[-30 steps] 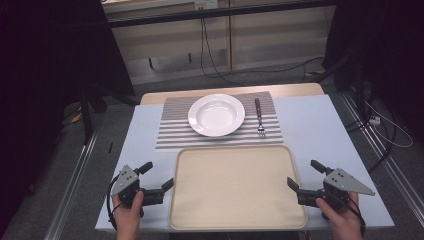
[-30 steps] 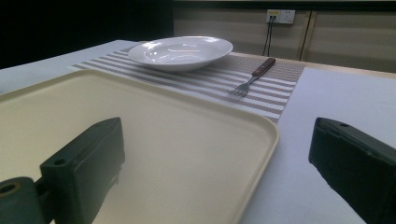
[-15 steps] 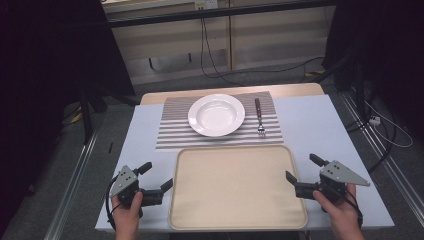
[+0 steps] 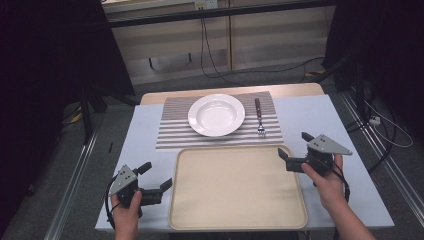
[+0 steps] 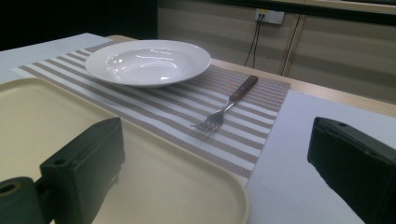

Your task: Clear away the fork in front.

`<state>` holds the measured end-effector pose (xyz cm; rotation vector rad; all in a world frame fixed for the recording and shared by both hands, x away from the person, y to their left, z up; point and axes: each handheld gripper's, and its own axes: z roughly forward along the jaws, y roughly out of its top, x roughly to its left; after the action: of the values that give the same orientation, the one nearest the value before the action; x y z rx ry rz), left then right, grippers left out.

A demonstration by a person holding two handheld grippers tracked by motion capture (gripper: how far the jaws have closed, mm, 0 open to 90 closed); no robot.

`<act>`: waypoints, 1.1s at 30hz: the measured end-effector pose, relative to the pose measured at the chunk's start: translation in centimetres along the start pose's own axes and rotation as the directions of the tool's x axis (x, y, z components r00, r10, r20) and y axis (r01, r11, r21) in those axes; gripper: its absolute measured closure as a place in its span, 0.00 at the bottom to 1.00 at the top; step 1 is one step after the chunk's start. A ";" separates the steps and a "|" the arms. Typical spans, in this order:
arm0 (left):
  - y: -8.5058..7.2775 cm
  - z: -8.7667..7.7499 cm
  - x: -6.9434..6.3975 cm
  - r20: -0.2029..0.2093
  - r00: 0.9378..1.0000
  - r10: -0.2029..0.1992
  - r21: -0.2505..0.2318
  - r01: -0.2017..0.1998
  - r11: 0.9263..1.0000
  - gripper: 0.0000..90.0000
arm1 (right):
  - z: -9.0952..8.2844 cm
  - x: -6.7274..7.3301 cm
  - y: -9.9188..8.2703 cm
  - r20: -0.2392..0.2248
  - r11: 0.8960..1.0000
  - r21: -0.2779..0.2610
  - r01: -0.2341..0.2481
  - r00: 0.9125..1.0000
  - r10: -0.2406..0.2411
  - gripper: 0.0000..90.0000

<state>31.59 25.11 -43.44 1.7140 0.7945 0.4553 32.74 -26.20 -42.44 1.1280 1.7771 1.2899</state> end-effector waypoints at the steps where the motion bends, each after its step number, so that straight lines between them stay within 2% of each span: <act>1: 0.1 0.0 0.0 -0.001 1.000 0.003 -0.002 -0.003 1.000 0.02 | 0.3 -0.1 0.1 0.003 1.000 0.004 -0.007 1.000 0.007 0.04; 11: -0.2 -0.4 0.0 0.004 1.000 0.007 0.007 -0.007 1.000 0.02 | 2.9 -1.4 0.7 0.033 0.999 0.041 -0.017 0.999 0.016 0.04; 14: -0.2 -0.6 0.0 0.006 1.000 0.017 0.007 -0.017 1.000 0.02 | 3.9 -1.8 1.0 0.047 0.998 0.064 -0.004 0.999 0.001 0.04; 20: -0.3 -0.8 0.1 0.013 1.000 0.028 0.016 -0.028 0.999 0.02 | 5.8 -2.3 1.3 0.053 0.996 0.080 -0.027 0.998 0.023 0.05; 24: -0.4 -0.7 0.2 0.015 0.999 0.028 0.022 -0.029 0.999 0.02 | 7.2 -2.4 1.8 0.055 0.995 0.098 -0.011 0.998 0.006 0.05; 29: -0.3 -0.6 0.3 0.016 0.999 0.034 0.014 -0.034 0.999 0.02 | 8.7 -3.3 2.5 0.079 0.994 0.098 -0.038 0.996 0.031 0.05; 30: -0.3 -0.7 0.2 0.014 0.999 0.038 0.014 -0.039 0.999 0.02 | 8.7 -3.3 2.5 0.079 0.994 0.098 -0.038 0.996 0.031 0.05; 33: -0.3 -0.8 0.2 0.016 0.999 0.035 0.014 -0.035 0.999 0.02 | 10.2 -4.0 2.8 0.072 0.991 0.117 -0.069 0.996 0.060 0.05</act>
<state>31.12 25.87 -43.56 1.7455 0.7590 0.4602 43.99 -25.51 -42.71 1.2903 1.7999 1.1804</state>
